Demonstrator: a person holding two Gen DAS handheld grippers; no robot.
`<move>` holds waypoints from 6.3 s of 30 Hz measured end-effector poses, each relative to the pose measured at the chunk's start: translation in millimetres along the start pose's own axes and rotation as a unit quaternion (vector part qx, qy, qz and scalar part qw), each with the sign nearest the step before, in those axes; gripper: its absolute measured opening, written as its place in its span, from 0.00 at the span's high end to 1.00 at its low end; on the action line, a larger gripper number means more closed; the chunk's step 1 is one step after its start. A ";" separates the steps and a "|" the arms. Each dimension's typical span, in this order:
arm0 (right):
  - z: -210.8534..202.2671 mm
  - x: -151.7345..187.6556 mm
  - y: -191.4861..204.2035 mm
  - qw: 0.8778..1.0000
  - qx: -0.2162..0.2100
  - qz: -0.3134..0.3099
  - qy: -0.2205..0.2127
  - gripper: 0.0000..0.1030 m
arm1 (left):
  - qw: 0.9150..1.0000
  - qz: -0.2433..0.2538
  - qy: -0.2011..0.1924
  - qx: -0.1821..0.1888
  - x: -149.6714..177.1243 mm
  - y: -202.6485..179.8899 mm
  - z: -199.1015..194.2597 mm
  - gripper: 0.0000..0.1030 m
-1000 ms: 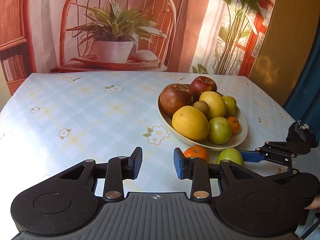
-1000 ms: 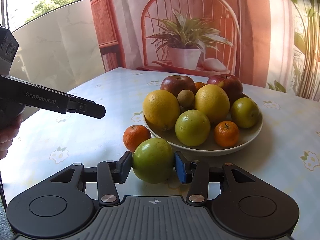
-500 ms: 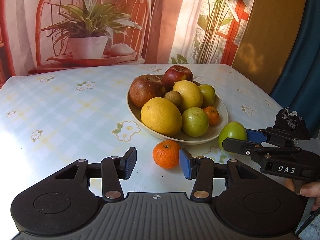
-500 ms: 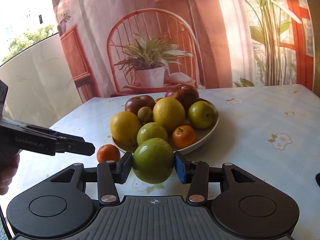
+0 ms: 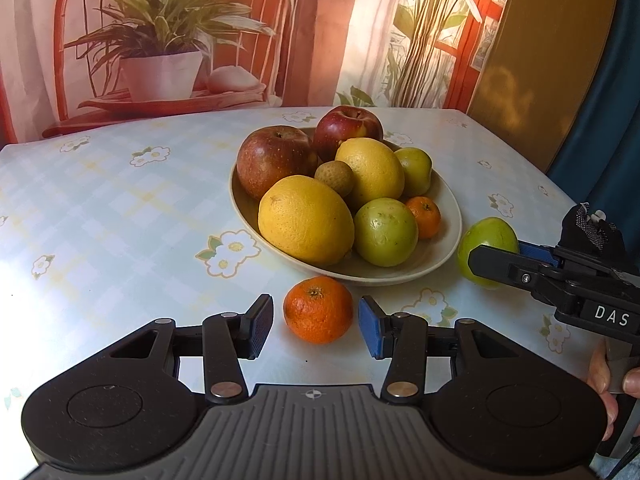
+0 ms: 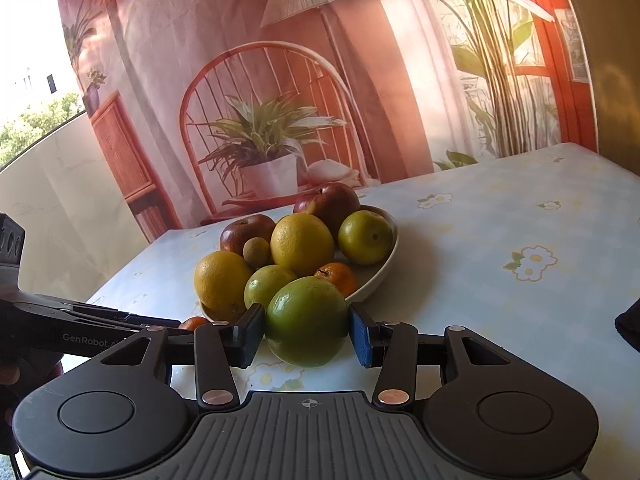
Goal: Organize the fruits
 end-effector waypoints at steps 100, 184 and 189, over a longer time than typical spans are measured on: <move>51.4 -28.8 -8.3 0.999 0.007 -0.048 0.022 0.37 | 0.996 0.036 -0.070 0.038 -63.6 -21.6 21.2 0.59; -155.5 -122.2 85.9 0.990 0.125 -0.066 -0.028 0.00 | 0.975 0.019 -0.196 -0.108 -31.5 -62.9 -230.4 0.07; -155.3 -120.6 84.7 0.990 0.125 -0.063 -0.026 0.00 | 0.975 0.019 -0.196 -0.108 -31.5 -62.8 -230.4 0.07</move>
Point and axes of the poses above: each gripper's, at about its wrist camera, not at the fingertips, and z roughly the way its jaws point, y to its left, x to its underside, the point moved 3 cm from there along z, roughly the way its jaws point, and after that the axes turned 8 degrees about x, right-handed, at the moved point
